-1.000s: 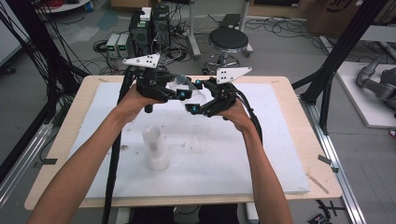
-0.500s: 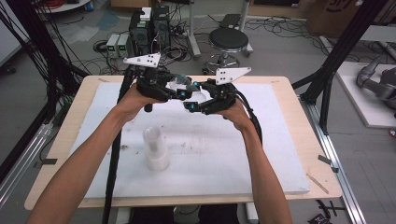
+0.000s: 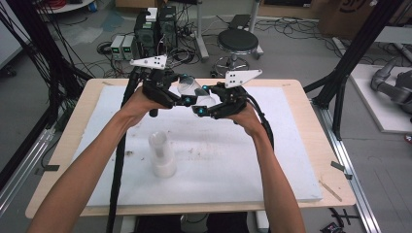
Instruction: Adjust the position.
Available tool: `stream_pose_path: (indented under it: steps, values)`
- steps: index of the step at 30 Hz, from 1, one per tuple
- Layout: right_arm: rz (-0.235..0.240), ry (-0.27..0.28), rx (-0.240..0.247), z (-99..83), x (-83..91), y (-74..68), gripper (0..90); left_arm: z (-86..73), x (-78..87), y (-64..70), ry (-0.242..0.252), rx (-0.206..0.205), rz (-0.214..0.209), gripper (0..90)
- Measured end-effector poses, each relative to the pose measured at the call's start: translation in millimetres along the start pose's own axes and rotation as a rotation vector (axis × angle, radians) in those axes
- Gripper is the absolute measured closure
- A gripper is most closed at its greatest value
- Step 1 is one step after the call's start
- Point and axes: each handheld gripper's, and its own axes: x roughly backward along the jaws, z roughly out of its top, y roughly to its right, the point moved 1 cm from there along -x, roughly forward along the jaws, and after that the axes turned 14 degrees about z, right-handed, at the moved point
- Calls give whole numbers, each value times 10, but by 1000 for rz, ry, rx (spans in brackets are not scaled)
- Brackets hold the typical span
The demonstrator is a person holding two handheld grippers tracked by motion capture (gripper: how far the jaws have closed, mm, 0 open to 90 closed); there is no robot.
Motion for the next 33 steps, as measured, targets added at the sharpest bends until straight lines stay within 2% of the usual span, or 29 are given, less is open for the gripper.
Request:
stream_pose_path:
  steps: [3, 5, 6, 7, 8, 10, 13, 16, 18, 19, 20, 21, 24, 25, 26, 28, 30, 31, 33]
  values:
    - [-7, -24, -17, -14, 19, -2, 355, 18, 38, 4, -26, -16, 11, 100]
    - [-13, -28, -12, -16, 21, 2, 355, 38, 56, 12, -94, -57, 24, 100]
    - [-12, -44, -15, -20, 26, -4, 356, 56, 67, 12, -147, -82, 30, 100]
    - [-24, -88, -16, -34, 39, -6, 356, 80, 78, 16, -221, -104, 25, 100]
    - [-24, -88, -16, -34, 39, -6, 356, 80, 78, 16, -221, -104, 25, 100]
    - [-35, -123, -23, -44, 52, -10, 356, 109, 85, 25, -302, -143, 39, 100]
    - [-43, -195, -35, -40, 71, -9, 357, 130, 79, 36, -395, -185, 62, 100]
    - [-51, -307, -37, 17, 66, -24, 358, 136, 75, 42, -453, -217, 70, 105]
    - [-54, -363, -46, 56, 64, -27, 358, 129, 65, 49, -495, -231, 75, 108]
    - [-60, -436, -41, 101, 58, -31, 358, 124, 54, 53, -526, -241, 74, 111]
    - [-60, -436, -41, 101, 58, -31, 358, 124, 54, 53, -526, -241, 74, 119]
    - [-59, -467, -46, 123, 55, -31, 358, 125, 46, 50, -557, -255, 74, 119]
    - [-67, -563, -52, 179, 34, -23, 358, 93, 15, 42, -607, -262, 73, 127]
    - [-69, -623, -56, 214, 13, -10, 358, 78, 0, 37, -635, -273, 73, 127]
    - [-69, -623, -56, 214, 13, -10, 358, 61, -17, 38, -657, -274, 74, 127]
    - [-64, -673, -62, 249, -8, 8, 358, 52, -40, 33, -694, -281, 68, 127]
    - [-53, -707, -76, 282, -30, 13, 359, 59, -57, 34, -716, -292, 49, 128]
    - [-47, -756, -69, 312, -57, 29, 359, 64, -60, 40, -723, -289, 49, 137]
    - [-45, -766, -65, 322, -65, 33, 358, 79, -65, 34, -727, -292, 50, 137]
